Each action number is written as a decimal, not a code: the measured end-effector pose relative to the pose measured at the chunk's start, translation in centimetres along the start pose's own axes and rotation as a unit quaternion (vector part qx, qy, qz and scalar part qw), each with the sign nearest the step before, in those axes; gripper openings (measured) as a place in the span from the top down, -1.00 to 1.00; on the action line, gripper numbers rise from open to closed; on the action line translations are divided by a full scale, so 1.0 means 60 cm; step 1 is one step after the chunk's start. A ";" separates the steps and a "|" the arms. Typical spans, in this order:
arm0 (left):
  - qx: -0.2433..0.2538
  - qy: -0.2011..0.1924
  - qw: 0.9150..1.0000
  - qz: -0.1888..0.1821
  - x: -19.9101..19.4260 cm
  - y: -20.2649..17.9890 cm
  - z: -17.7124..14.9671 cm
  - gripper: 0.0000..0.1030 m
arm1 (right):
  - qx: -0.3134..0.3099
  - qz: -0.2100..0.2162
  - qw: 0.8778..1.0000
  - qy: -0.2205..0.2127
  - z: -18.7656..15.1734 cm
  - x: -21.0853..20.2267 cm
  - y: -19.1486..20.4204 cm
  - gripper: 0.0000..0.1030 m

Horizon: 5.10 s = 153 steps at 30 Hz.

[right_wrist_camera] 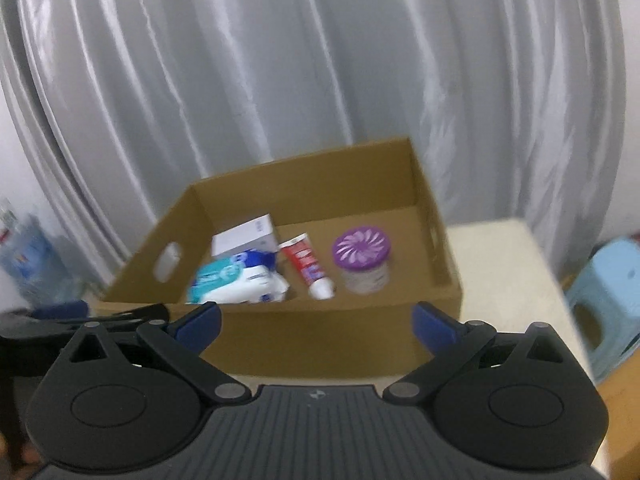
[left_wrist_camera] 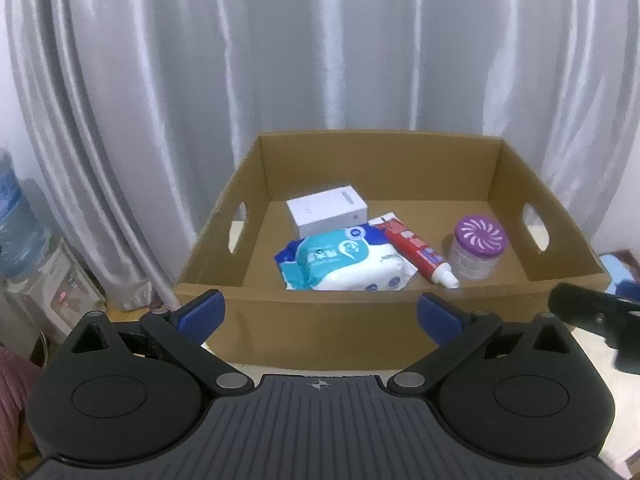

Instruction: Organize objects

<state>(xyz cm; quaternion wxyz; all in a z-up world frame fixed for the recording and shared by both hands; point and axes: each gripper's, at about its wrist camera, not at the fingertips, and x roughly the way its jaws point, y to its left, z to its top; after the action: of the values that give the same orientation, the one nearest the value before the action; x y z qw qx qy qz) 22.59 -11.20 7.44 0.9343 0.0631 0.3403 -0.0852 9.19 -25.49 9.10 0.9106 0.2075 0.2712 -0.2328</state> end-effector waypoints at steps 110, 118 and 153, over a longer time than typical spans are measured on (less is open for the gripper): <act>0.027 0.034 0.999 -0.023 0.017 -0.024 0.017 -0.99 | 0.011 -0.016 0.999 0.039 0.004 0.031 -0.014 -1.00; 0.029 0.033 0.999 -0.021 0.015 -0.025 0.021 -0.99 | 0.014 -0.015 0.999 0.040 0.004 0.031 -0.016 -1.00; 0.029 0.034 0.999 -0.020 0.018 -0.027 0.021 -0.99 | 0.015 -0.015 0.999 0.042 0.002 0.036 -0.020 -1.00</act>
<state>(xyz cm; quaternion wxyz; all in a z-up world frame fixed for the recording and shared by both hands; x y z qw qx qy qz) 23.87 -13.15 7.58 0.9179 0.0868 0.3708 -0.1111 10.19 -27.15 7.62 0.8917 0.2271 0.3084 -0.2413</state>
